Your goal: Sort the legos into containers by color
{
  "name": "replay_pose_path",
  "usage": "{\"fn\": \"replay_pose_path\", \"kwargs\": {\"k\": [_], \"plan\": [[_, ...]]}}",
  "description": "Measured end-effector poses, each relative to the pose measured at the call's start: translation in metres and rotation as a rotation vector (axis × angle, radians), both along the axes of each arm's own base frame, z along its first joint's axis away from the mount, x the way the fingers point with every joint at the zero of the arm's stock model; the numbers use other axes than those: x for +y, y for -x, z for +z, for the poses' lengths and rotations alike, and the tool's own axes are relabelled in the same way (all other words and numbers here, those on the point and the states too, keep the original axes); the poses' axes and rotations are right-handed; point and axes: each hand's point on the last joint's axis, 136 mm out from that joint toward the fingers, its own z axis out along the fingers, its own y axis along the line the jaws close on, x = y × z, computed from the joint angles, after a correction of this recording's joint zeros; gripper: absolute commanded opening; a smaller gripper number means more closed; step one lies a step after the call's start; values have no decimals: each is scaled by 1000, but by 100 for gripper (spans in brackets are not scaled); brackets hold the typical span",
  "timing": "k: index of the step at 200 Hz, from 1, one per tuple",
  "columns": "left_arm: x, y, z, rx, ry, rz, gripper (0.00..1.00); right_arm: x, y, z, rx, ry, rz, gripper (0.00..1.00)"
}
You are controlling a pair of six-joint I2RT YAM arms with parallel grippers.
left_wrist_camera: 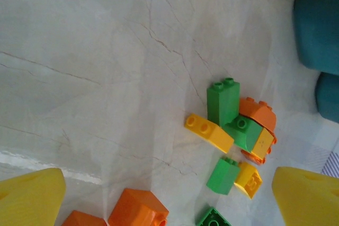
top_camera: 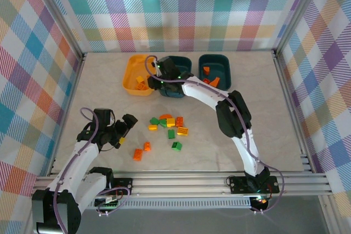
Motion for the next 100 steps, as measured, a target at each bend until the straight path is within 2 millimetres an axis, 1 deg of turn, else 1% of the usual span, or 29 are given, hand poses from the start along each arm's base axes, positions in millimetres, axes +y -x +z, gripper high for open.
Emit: {"fn": "replay_pose_path", "kwargs": {"k": [27,39,44,55,72,88,100], "plan": [[-5,2,1,-1,19,-24,100,31,-27,9,-39,-37,28,17],[-5,2,2,-4,20,-34,100,41,-36,7,-48,-43,39,17],[-6,2,2,-4,21,-37,100,43,-38,3,-46,-41,43,17],[-7,3,2,-4,23,-45,100,46,-40,-6,-36,-32,49,17],[-8,3,2,-6,24,-52,100,45,-39,-26,-6,0,55,19],[-8,3,2,-9,21,-57,100,43,-37,-40,16,28,59,29],[-8,3,2,-11,18,-62,100,42,-36,-44,25,39,61,34]]}}
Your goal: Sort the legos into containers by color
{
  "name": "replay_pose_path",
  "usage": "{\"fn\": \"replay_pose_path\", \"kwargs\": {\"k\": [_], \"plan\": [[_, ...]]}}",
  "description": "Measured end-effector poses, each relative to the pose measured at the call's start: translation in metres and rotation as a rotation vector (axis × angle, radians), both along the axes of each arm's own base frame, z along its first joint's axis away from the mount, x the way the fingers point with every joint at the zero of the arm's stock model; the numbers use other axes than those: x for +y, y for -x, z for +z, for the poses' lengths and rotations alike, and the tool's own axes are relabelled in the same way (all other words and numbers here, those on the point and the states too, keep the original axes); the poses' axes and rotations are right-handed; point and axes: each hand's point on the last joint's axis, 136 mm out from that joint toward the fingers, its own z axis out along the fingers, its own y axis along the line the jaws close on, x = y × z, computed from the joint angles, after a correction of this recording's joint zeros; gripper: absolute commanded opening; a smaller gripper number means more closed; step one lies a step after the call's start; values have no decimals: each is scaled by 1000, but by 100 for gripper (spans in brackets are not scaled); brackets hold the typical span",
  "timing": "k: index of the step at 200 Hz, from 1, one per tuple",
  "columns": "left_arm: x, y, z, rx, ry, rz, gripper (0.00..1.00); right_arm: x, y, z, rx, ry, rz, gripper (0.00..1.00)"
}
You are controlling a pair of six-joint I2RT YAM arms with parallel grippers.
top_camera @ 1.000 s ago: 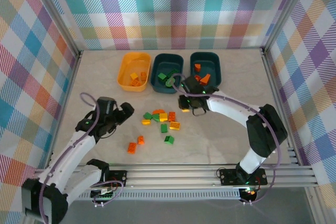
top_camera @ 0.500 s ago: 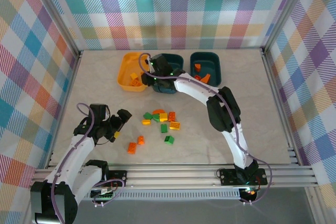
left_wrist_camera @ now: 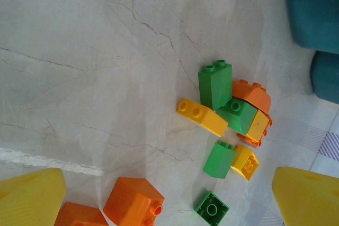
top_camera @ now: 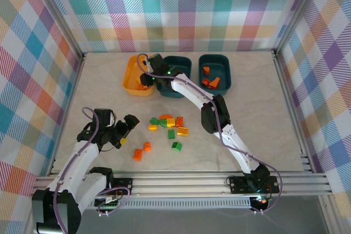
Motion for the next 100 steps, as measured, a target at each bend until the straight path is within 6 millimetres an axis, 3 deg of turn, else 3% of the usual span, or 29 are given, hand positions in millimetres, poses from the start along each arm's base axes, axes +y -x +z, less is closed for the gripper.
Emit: {"fn": "replay_pose_path", "kwargs": {"k": [13,40,77,100], "plan": [[-1,0,0,-1,3,-3,100,0,1,1,-2,5,6,45],[-1,0,1,-1,5,-5,100,1,-1,12,-28,-2,15,54],[-2,-9,13,-31,-12,-17,99,-3,3,21,-37,14,24,56],[-15,-19,24,-55,-81,-85,96,-25,21,31,-17,55,15,56]]}}
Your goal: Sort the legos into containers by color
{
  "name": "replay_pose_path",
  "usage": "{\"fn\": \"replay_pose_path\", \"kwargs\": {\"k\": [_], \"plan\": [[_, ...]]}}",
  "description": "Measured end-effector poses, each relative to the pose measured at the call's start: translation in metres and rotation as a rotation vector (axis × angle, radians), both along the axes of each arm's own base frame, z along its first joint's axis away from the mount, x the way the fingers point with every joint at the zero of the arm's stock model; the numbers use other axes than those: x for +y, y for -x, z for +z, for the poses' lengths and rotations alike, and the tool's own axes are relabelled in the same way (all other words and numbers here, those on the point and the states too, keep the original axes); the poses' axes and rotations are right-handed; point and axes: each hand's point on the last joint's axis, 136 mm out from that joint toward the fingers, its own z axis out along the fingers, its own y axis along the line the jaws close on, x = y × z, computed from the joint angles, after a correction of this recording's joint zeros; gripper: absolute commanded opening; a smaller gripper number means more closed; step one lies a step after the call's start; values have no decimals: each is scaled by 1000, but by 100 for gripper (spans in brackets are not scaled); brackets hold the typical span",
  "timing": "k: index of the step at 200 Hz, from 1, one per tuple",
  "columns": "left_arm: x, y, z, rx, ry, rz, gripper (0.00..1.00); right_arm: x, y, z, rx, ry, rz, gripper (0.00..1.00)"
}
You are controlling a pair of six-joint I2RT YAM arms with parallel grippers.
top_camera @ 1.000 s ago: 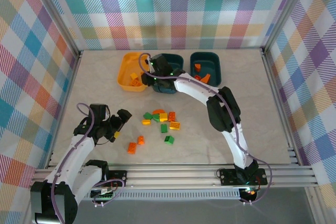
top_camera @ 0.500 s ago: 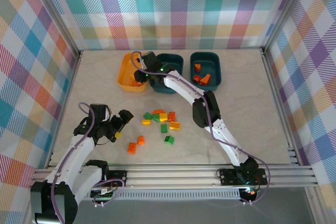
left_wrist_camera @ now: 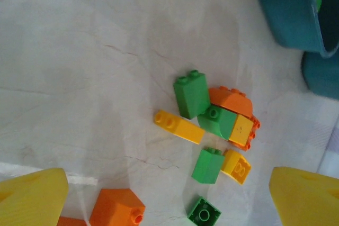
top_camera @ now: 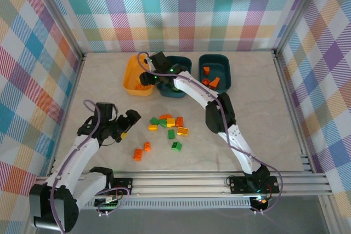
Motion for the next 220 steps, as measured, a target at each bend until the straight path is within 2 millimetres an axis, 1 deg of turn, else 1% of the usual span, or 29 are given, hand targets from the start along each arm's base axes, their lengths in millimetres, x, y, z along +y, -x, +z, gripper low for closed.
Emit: {"fn": "replay_pose_path", "kwargs": {"k": [15,30,46,61,73,81,93,114,123,139,157,183,205,220], "plan": [[-19,-4,4,-6,-79,-89,93,-21,17,12,-5,13,-17,57],[-40,-9,4,-12,-164,-182,90,-52,37,27,-15,12,-54,59],[-56,-13,-3,-5,-261,-248,88,-83,61,44,-30,-18,-94,61],[-62,-15,-13,3,-352,-289,88,-114,80,49,-38,-42,-137,63],[-62,-14,-23,17,-416,-312,88,-140,94,45,-41,-40,-175,65],[-61,-13,-30,30,-451,-321,88,-154,103,38,-33,-31,-198,66],[-59,-14,-38,50,-489,-332,88,-178,114,22,-15,-3,-237,67],[-58,-20,-51,78,-540,-344,83,-208,133,-4,22,45,-284,67],[-59,-22,-55,84,-551,-351,82,-217,141,-13,35,60,-295,68],[-60,-23,-61,99,-561,-364,81,-230,147,-21,45,81,-316,68],[-63,-24,-68,106,-569,-380,76,-239,149,-24,46,95,-335,68],[-68,-25,-74,113,-572,-402,74,-249,152,-26,44,101,-353,68],[-72,-26,-79,114,-579,-418,67,-254,154,-26,39,105,-366,68],[-73,-26,-83,117,-584,-425,58,-256,154,-26,36,107,-372,68]]}}
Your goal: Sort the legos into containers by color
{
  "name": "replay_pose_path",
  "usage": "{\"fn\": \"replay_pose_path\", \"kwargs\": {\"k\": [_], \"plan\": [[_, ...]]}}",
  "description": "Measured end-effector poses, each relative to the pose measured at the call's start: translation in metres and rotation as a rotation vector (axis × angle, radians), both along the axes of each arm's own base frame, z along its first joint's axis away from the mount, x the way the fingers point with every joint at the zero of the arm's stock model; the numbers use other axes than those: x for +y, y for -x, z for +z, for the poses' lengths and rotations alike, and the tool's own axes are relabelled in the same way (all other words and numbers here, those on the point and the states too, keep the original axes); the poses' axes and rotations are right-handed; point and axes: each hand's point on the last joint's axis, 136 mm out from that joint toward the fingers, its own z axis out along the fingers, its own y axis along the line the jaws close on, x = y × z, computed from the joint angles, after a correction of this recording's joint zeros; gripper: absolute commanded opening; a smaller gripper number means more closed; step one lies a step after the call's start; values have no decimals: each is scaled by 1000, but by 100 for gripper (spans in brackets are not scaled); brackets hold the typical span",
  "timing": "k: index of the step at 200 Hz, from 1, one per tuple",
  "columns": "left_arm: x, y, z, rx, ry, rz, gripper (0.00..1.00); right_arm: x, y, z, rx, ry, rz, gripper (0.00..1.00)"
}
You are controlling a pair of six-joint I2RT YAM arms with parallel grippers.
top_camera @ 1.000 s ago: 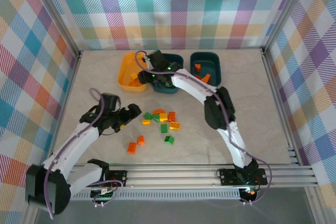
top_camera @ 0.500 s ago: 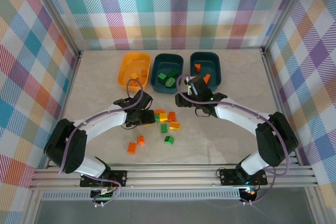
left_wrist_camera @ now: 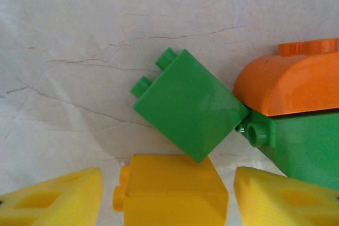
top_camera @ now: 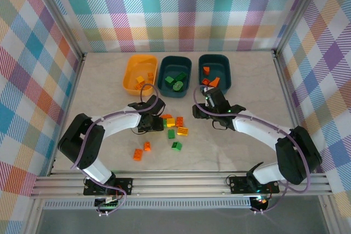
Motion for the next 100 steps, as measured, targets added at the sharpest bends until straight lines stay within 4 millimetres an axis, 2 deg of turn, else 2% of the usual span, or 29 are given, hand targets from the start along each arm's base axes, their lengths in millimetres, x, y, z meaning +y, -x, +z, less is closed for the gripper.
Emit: {"fn": "replay_pose_path", "kwargs": {"k": [20,50,65,84,100], "plan": [[1,0,-5,9,-16,-7,52,-1,1,0,-1,2,-2,68],[1,0,-7,11,-22,-13,37,-4,2,-1,-4,7,-7,68],[1,0,-5,8,-24,-13,35,-5,3,-2,-3,12,-10,68],[2,-1,4,-15,-16,-14,31,-7,4,-5,1,18,-13,67],[1,1,22,-46,7,-18,30,-9,5,-7,4,20,-14,67]]}}
